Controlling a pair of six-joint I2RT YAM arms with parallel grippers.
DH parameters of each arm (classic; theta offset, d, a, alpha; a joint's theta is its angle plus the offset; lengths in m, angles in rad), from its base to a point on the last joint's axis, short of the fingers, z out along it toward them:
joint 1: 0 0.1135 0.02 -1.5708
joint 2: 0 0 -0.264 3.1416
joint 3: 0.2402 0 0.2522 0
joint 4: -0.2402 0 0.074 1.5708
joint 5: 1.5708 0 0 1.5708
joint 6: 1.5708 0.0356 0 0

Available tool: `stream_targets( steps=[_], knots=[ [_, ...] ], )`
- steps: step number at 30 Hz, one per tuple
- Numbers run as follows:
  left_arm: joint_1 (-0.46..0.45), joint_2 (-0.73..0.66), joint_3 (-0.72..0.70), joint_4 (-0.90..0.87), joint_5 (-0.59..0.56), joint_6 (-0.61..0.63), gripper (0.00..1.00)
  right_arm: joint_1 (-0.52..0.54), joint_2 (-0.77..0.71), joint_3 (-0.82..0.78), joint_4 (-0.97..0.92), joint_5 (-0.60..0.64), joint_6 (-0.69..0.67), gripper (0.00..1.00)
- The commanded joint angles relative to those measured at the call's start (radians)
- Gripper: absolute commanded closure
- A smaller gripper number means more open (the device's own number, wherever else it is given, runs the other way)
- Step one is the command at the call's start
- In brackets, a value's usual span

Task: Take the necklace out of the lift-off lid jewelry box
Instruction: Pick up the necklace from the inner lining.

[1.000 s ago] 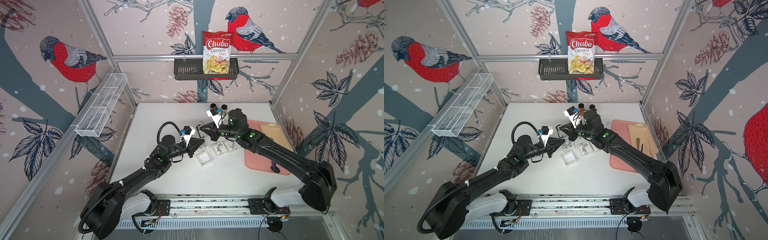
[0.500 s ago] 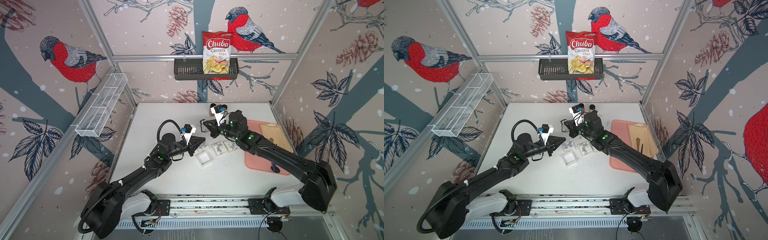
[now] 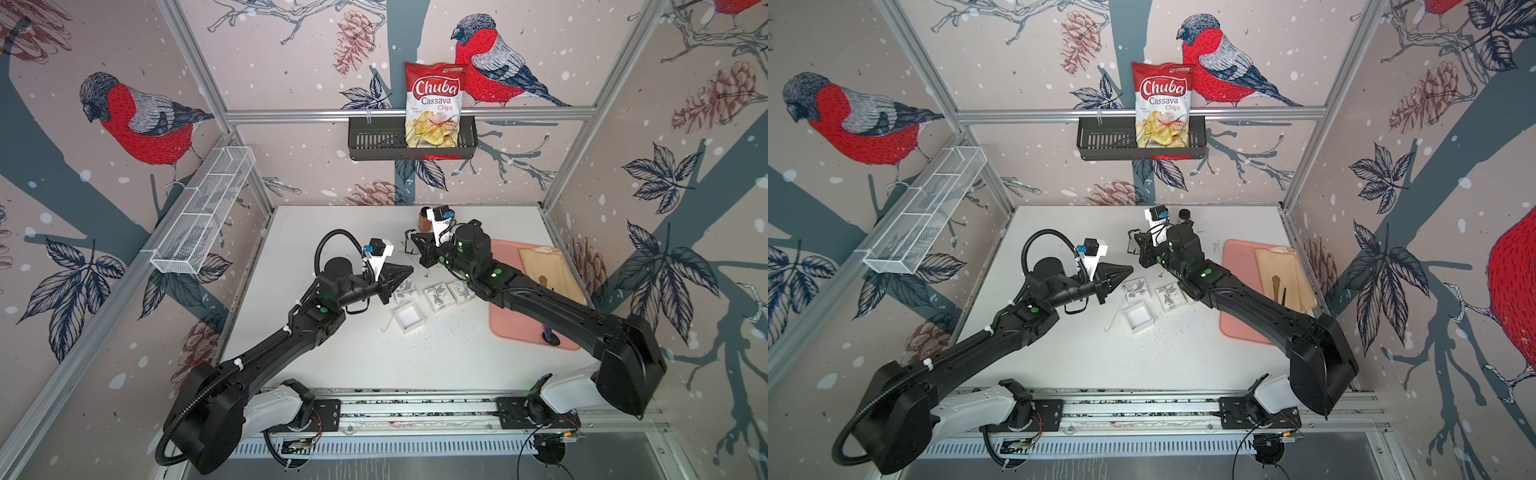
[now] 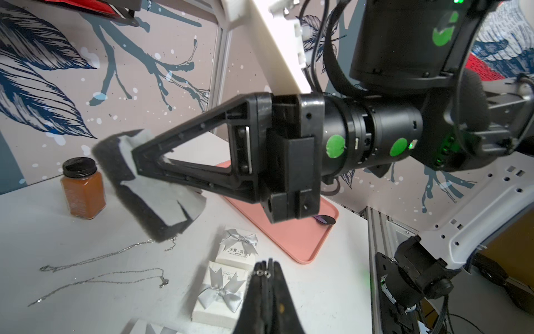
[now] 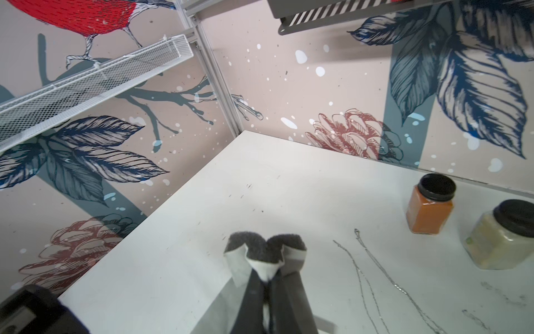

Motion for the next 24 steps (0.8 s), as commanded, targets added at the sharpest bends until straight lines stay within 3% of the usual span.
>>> stream_targets(
  steps=[1,13,24],
  knots=[
    [-0.002,0.011,0.05,-0.086,-0.073,0.015,1.0,-0.011,-0.026,-0.017,0.019,0.047,0.004,0.95],
    [0.009,0.074,0.104,-0.129,-0.248,0.0,1.0,-0.097,-0.194,-0.183,-0.058,0.104,-0.006,0.95],
    [0.156,0.258,0.196,-0.066,-0.161,-0.035,1.0,-0.178,-0.311,-0.28,-0.078,0.042,0.015,0.95]
  ],
)
